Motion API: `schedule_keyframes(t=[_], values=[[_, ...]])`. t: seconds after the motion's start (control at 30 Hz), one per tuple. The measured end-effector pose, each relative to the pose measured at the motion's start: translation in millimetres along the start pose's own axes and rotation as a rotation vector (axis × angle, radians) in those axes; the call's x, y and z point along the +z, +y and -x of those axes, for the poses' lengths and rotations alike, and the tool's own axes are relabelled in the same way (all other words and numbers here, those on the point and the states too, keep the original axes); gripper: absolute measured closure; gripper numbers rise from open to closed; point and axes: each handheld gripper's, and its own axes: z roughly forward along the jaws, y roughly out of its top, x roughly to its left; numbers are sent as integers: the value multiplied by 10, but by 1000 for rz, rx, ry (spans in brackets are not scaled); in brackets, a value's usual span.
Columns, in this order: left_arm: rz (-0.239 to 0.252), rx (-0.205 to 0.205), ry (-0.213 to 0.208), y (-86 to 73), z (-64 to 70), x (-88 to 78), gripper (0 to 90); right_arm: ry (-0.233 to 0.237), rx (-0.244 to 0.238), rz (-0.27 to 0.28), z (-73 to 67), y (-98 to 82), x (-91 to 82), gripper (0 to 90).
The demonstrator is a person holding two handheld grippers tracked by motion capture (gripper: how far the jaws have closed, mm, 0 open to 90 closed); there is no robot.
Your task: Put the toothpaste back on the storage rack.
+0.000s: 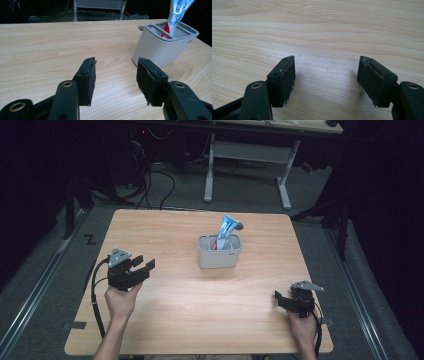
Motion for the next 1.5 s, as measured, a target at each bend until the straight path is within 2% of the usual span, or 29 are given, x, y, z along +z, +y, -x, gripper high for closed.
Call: schedule_keyframes(t=[0.5, 0.93, 1.07, 1.5], values=[[-26, -13, 15, -198, -37, -6, 485, 0, -1, 0, -1, 0, 0, 308], [-73, -32, 19, -396, -48, 75, 451, -3, -2, -1, -4, -2, -2, 308], [-90, -19, 38, -460, -38, 97, 448, -3, -2, 0, -4, -2, -1, 308], [-142, -12, 81, -677, -20, 204, 424, -3, -2, 0, -4, -2, -1, 308]])
